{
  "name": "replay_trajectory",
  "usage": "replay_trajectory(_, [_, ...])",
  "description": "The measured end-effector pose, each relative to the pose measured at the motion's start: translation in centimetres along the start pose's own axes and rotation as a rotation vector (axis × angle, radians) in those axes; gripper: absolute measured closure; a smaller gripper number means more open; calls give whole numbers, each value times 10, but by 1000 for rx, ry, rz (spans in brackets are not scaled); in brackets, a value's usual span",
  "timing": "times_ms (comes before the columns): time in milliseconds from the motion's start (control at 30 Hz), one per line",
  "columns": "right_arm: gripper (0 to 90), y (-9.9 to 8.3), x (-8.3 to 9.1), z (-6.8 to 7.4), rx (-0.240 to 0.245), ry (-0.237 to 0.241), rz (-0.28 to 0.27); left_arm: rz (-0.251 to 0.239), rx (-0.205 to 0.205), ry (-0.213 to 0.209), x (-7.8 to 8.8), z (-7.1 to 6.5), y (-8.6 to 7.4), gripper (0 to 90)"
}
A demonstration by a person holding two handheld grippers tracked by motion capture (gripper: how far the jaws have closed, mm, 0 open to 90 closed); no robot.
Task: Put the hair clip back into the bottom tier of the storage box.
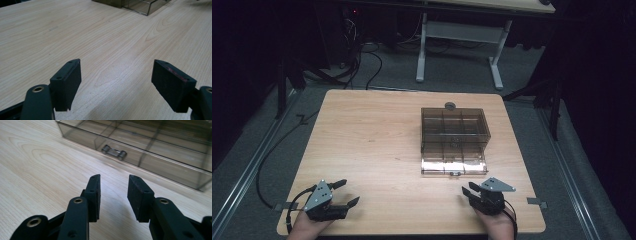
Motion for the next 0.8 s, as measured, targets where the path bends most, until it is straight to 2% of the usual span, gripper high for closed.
replay_trajectory(367, [638, -7, 22, -18, -55, -42, -33, 0, 2, 0, 0, 0, 0, 243])
replay_trajectory(400, [639, -9, 27, -22, -66, -57, -36, 1, 1, 0, 0, 0, 0, 244])
replay_trajectory(800, [668, -17, 48, -41, -104, -118, -53, 3, 2, 1, 0, 0, 0, 244])
Point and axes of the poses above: each handheld gripper's, and its own axes: x roughly backward along the jaws, y roughly out of its top, z roughly to its left, the point moved 9 cm from there along -x, roughly forward along the jaws, and after that the axes turned 14 degrees about y, right-handed, at the moved point
